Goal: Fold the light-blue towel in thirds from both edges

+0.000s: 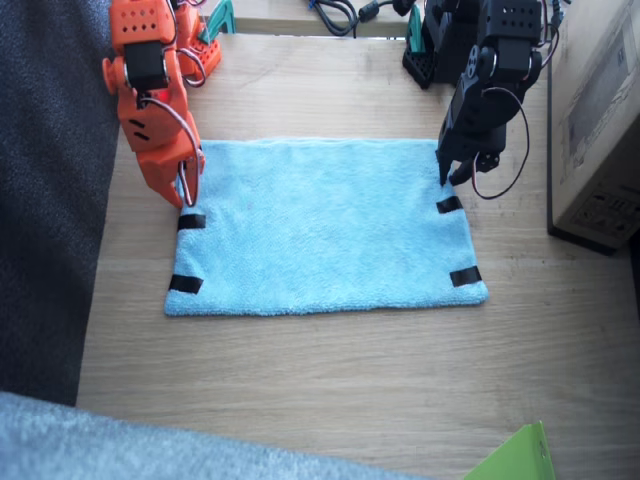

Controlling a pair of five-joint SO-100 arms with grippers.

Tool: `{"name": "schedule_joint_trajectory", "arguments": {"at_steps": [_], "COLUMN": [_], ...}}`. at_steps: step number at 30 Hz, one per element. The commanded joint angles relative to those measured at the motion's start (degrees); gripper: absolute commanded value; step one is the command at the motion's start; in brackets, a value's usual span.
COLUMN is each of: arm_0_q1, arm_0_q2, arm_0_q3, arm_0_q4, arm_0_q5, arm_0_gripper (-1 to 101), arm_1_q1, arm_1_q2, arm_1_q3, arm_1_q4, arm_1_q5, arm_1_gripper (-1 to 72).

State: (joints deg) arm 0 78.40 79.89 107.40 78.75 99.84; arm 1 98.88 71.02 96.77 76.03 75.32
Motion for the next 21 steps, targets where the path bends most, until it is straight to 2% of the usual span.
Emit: {"name": "schedule_joint_trajectory", "arguments": {"at_steps": [1, 9, 21], "arm_0_q1": [0.1, 0.4, 0.4], "arm_0_q2": [2.8, 4.3, 5.1], "arm_0_q3": [1.1, 2.5, 3.3], "arm_0_q4": [0.4, -0.5, -1.1], "arm_0_q5": [0.2, -0.4, -0.5], "arm_0_gripper": [0, 0, 0], "arm_1_q1": [1.1, 3.5, 10.0], "arm_1_q2": [-0.2, 5.5, 9.7], "arm_1_q3": [0.3, 0.1, -12.1], "arm_1_q4": [1.0, 4.0, 16.8], "arm_1_q5": [0.4, 0.6, 1.2], "arm_1_gripper": [0.2, 0.1, 0.1]}}
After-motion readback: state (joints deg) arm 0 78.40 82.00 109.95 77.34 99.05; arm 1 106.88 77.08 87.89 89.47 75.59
